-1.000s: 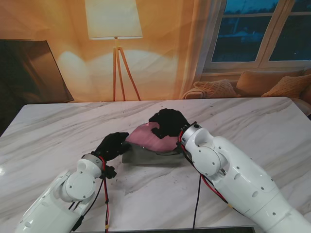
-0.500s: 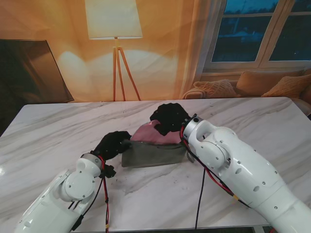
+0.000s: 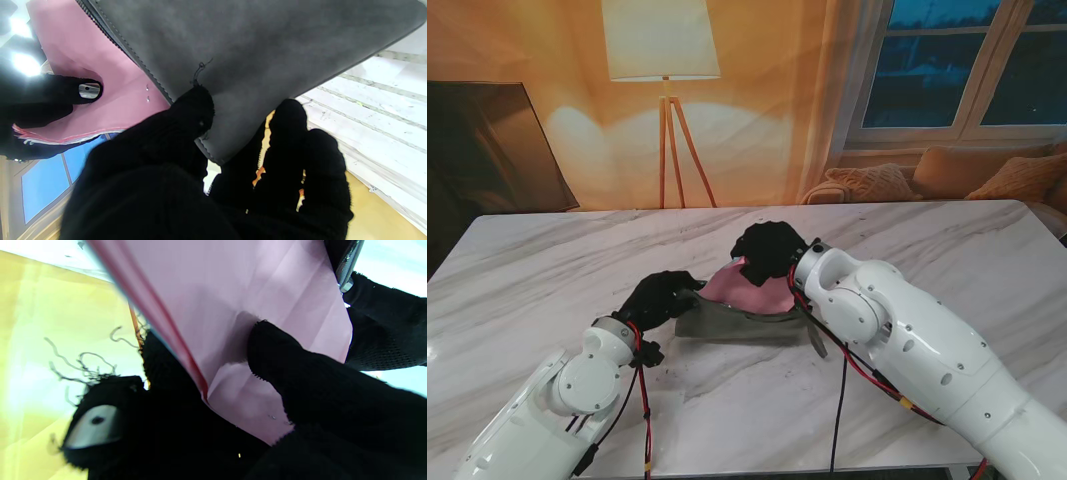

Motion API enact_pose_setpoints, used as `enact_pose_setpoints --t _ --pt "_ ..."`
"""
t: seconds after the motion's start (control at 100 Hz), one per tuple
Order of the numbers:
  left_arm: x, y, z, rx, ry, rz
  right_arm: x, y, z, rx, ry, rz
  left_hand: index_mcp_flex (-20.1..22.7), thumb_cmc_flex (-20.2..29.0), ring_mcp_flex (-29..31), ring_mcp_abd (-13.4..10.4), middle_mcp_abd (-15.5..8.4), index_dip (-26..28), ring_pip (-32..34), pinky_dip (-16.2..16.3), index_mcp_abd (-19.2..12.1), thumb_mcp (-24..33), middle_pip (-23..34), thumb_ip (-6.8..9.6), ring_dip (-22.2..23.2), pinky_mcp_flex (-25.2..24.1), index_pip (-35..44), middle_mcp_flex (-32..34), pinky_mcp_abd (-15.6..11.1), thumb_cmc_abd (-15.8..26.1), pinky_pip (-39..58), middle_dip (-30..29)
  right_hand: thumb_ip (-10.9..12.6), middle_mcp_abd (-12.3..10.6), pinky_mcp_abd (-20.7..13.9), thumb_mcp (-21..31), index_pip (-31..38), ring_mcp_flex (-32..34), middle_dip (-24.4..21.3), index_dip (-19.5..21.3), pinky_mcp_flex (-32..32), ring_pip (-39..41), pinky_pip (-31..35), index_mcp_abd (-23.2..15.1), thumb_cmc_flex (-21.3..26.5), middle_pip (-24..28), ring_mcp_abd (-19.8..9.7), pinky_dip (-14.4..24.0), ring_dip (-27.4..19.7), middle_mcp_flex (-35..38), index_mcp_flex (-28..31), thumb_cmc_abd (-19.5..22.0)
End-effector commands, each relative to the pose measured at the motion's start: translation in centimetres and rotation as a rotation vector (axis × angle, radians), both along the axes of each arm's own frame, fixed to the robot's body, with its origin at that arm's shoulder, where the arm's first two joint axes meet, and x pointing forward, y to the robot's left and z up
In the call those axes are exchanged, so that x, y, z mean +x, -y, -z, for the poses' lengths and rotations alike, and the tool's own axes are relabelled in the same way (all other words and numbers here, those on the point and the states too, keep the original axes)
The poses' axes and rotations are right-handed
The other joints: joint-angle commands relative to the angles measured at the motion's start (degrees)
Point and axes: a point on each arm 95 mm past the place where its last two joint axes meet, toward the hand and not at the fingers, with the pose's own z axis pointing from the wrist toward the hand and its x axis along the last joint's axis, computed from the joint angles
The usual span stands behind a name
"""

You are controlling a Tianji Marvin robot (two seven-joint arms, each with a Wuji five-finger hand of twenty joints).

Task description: Collect documents into a storage pouch

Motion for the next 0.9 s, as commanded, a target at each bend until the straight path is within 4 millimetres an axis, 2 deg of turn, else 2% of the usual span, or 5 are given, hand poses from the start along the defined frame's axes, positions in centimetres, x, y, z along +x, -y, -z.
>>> enact_pose_setpoints --t 0.0,0.17,0.37,0.71,0.89 --pt "0.0 0.1 -0.2 -0.002 0.001 0.011 -0.1 0.1 0.8 -0.018 -0.031 0.021 -0.8 -0.5 -0.1 2.2 -1.3 0.9 2.5 0.6 1.7 1.5 2.4 0.00 1.0 -1.0 0.2 0.1 -5.1 -0.6 -1.1 1.1 3.8 0.5 -3.0 4.9 6.6 3.1 0.2 2.5 2.0 2.9 6.8 -7.0 6.8 -0.2 0.0 1.3 1.1 1.4 6.4 5.5" --pt "-0.1 -0.2 -0.1 0.024 -0.002 0.012 -0.1 0.6 0.5 -0.021 -0.042 0.051 -3.2 -2.3 -1.3 2.1 -1.2 0.3 2.4 0.8 2.1 1.4 2.7 0.35 1.5 -2.0 -1.3 -2.6 -5.4 -0.9 -1.5 1.4 4.5 2.9 -5.5 4.9 5.9 4.7 0.0 0.9 5.3 11.4 13.8 -6.2 6.3 1.8 -1.1 2.5 3.6 3.2 5.7 6.1" --pt "-0.1 -0.3 0.0 0.031 0.004 0.001 -0.4 0.9 -0.3 -0.060 -0.046 0.057 -7.7 -3.9 -0.7 1.6 -0.2 1.2 2.9 1.4 2.9 4.7 3.2 0.78 2.1 -1.1 -8.6 -5.1 -5.4 -0.4 -1.3 2.0 4.4 2.8 -8.5 4.9 6.2 4.7 2.4 0.7 10.0 19.0 17.6 -5.9 6.4 3.5 -3.9 2.3 6.5 2.7 5.9 6.3" --pt "-0.1 0.1 0.3 -0.007 -0.020 -0.054 -0.5 0.8 -0.8 -0.127 -0.057 0.048 -19.9 2.5 6.5 1.8 0.0 14.5 5.5 0.6 9.7 2.5 3.8 0.15 -0.4 6.3 4.4 0.9 -3.1 -0.5 2.0 2.2 4.4 1.8 -11.5 3.2 5.4 4.7 3.4 0.6 10.5 23.0 20.4 -6.4 6.2 3.8 -6.7 3.8 8.3 1.6 4.4 7.8" --pt "-0.2 0.2 0.4 -0.033 -0.032 -0.076 -0.5 0.7 -0.2 -0.078 -0.079 0.052 -17.9 5.4 10.1 1.8 0.2 15.8 7.3 -0.9 8.3 -0.9 6.3 -0.05 -1.6 9.5 12.4 3.8 -2.1 0.7 4.1 0.8 2.4 2.2 -10.1 2.5 11.6 4.8 -0.2 -10.3 7.7 17.1 16.3 -8.3 -1.7 1.4 -5.6 2.9 4.7 2.1 -6.7 6.4"
